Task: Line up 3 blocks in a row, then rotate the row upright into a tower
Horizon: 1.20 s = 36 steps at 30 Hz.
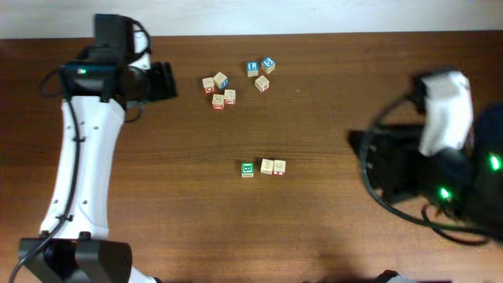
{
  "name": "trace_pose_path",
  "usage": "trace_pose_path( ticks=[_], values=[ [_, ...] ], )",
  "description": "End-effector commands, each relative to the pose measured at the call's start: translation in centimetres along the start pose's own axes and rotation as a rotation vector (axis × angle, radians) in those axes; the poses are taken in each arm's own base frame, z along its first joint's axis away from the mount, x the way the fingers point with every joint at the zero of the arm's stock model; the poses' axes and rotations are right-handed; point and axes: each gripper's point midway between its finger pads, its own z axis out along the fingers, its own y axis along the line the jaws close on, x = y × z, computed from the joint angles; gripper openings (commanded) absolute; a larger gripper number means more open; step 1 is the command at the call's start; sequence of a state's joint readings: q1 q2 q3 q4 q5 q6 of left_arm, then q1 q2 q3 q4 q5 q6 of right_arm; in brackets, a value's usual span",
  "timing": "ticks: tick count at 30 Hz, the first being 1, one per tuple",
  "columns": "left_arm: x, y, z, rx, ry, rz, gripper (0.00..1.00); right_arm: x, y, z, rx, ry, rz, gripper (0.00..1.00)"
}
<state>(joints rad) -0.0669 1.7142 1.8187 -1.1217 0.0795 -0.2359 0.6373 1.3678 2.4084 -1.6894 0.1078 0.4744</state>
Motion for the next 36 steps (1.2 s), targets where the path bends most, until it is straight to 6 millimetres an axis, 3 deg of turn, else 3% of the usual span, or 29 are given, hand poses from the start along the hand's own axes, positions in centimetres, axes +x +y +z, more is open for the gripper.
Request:
trace_pose_path(
  ticks=[1,5,10,11,14,18,22,27,36],
  values=[
    [2.4,-3.1,1.8,0.03,0.095,0.037,0.61,4.4,-5.1,4.8,0.307,0.137,0.168,0.49],
    [5.4,-5.2,4.8,0.03,0.204,0.094,0.43,9.7,-6.7,10.9,0.413,0.291,0.23,0.49],
    [11.0,-4.6,9.3,-0.018,0.39,0.118,0.21,14.6,-8.0,19.2,0.467,0.403,0.27,0.42],
    [12.7,-4.1,10.6,-0.031,0.435,0.121,0.19,16.0,-8.8,21.5,0.459,0.441,0.318,0.43],
    [15.2,-3.9,12.1,-0.026,0.479,0.129,0.15,17.6,-10.0,24.2,0.408,0.506,0.376,0.43],
    [19.3,-7.3,14.7,0.179,0.512,0.184,0.16,19.9,-10.9,28.4,0.205,0.592,0.475,0.43],
    [21.5,-8.0,15.6,0.198,0.526,0.216,0.18,21.6,-11.4,29.7,0.198,0.616,0.49,0.43],
    [23.6,-9.4,15.6,0.199,0.559,0.24,0.18,21.8,-11.5,29.9,0.203,0.623,0.494,0.43],
    [23.9,-10.7,15.9,0.219,0.541,0.272,0.19,21.8,-11.5,29.9,0.203,0.623,0.494,0.43]
  ],
)
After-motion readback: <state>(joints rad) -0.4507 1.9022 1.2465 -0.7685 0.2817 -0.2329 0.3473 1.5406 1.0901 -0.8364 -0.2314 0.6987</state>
